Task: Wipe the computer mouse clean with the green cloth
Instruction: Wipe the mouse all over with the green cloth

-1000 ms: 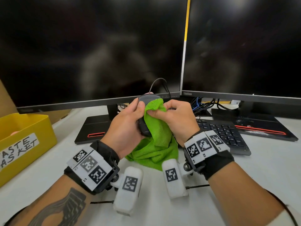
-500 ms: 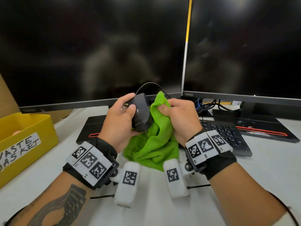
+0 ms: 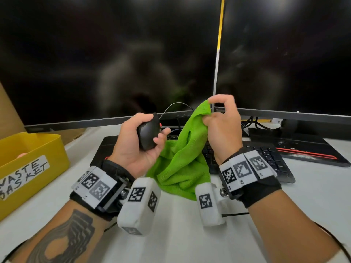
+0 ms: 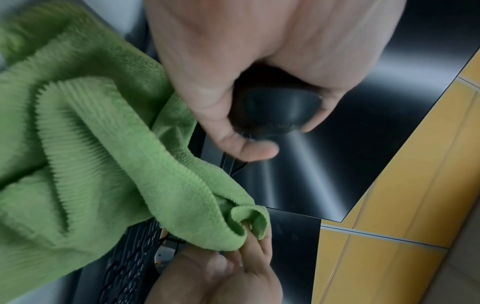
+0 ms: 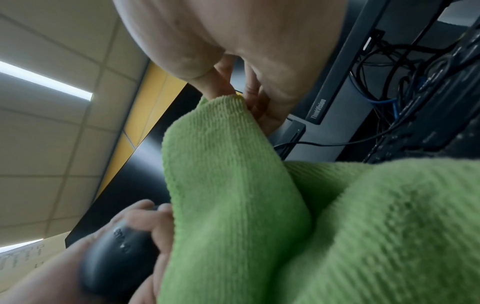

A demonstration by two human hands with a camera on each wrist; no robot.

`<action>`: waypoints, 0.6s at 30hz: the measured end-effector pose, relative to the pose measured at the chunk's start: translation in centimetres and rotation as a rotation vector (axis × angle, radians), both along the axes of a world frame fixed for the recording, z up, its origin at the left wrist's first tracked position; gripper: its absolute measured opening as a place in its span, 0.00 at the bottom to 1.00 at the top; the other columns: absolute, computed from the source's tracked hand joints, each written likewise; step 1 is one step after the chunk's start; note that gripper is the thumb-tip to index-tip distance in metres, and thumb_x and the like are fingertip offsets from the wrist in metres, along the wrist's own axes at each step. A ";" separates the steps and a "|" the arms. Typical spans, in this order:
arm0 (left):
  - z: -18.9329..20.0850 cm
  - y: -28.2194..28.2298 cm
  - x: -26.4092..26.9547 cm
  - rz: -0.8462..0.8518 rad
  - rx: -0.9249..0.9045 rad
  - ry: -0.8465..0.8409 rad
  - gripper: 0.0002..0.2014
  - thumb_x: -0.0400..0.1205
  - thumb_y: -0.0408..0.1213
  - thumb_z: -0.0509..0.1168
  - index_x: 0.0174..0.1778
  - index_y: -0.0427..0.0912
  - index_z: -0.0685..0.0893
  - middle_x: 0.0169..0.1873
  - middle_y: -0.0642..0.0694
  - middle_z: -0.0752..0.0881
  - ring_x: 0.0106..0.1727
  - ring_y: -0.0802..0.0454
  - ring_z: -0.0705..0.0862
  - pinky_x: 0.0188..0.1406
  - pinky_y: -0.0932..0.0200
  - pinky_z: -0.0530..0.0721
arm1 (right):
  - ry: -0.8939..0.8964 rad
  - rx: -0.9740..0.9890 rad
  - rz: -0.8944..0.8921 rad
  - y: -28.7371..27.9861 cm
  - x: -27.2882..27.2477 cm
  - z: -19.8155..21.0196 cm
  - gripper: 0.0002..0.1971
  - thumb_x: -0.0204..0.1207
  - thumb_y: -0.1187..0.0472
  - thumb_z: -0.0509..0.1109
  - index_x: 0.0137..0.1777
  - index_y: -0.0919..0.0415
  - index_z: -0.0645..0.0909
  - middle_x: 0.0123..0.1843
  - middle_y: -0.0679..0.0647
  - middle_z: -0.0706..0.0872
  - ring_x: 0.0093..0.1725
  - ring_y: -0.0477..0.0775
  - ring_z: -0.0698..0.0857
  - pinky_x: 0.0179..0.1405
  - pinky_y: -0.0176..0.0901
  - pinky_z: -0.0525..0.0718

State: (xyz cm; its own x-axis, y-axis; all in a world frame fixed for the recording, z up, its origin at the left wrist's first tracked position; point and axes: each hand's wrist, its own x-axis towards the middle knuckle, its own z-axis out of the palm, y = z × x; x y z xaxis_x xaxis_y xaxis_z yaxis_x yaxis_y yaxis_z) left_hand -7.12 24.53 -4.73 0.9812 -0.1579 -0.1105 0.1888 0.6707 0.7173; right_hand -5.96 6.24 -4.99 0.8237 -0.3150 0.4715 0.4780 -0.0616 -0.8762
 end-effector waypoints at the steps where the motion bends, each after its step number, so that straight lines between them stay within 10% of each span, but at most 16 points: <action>1: -0.2 0.0 0.0 -0.001 -0.019 -0.003 0.17 0.83 0.44 0.67 0.63 0.38 0.79 0.60 0.32 0.81 0.30 0.50 0.86 0.25 0.66 0.85 | -0.012 -0.041 -0.022 0.0 -0.1 0.0 0.22 0.72 0.77 0.65 0.44 0.45 0.86 0.36 0.46 0.90 0.35 0.52 0.87 0.36 0.52 0.87; 3: -0.4 -0.1 -0.1 -0.034 -0.014 -0.009 0.18 0.83 0.46 0.65 0.62 0.37 0.81 0.63 0.31 0.83 0.33 0.46 0.89 0.31 0.61 0.88 | -0.033 -0.074 -0.025 0.1 -0.2 0.1 0.23 0.72 0.76 0.67 0.36 0.45 0.91 0.42 0.55 0.94 0.43 0.60 0.91 0.47 0.63 0.90; 6: -0.4 -0.2 -0.4 -0.133 0.039 -0.012 0.19 0.83 0.49 0.61 0.60 0.37 0.83 0.55 0.33 0.87 0.38 0.46 0.83 0.36 0.60 0.84 | -0.071 -0.084 0.058 0.3 -0.3 0.4 0.18 0.76 0.75 0.71 0.42 0.51 0.94 0.50 0.55 0.95 0.52 0.51 0.93 0.58 0.53 0.92; 14: -0.5 -1.7 -1.3 -0.145 0.177 -0.073 0.16 0.85 0.48 0.62 0.44 0.42 0.90 0.39 0.43 0.88 0.36 0.44 0.82 0.35 0.58 0.75 | -0.152 -0.206 0.207 0.9 -0.3 0.0 0.21 0.77 0.76 0.75 0.65 0.54 0.88 0.52 0.53 0.95 0.49 0.48 0.95 0.43 0.38 0.91; 18: -0.8 -2.2 -1.3 -0.092 0.264 -0.049 0.13 0.85 0.51 0.66 0.48 0.46 0.91 0.38 0.44 0.90 0.35 0.45 0.88 0.28 0.59 0.87 | -0.126 -0.287 0.116 1.4 0.0 -0.3 0.12 0.69 0.57 0.78 0.53 0.49 0.95 0.49 0.46 0.95 0.47 0.49 0.94 0.50 0.57 0.93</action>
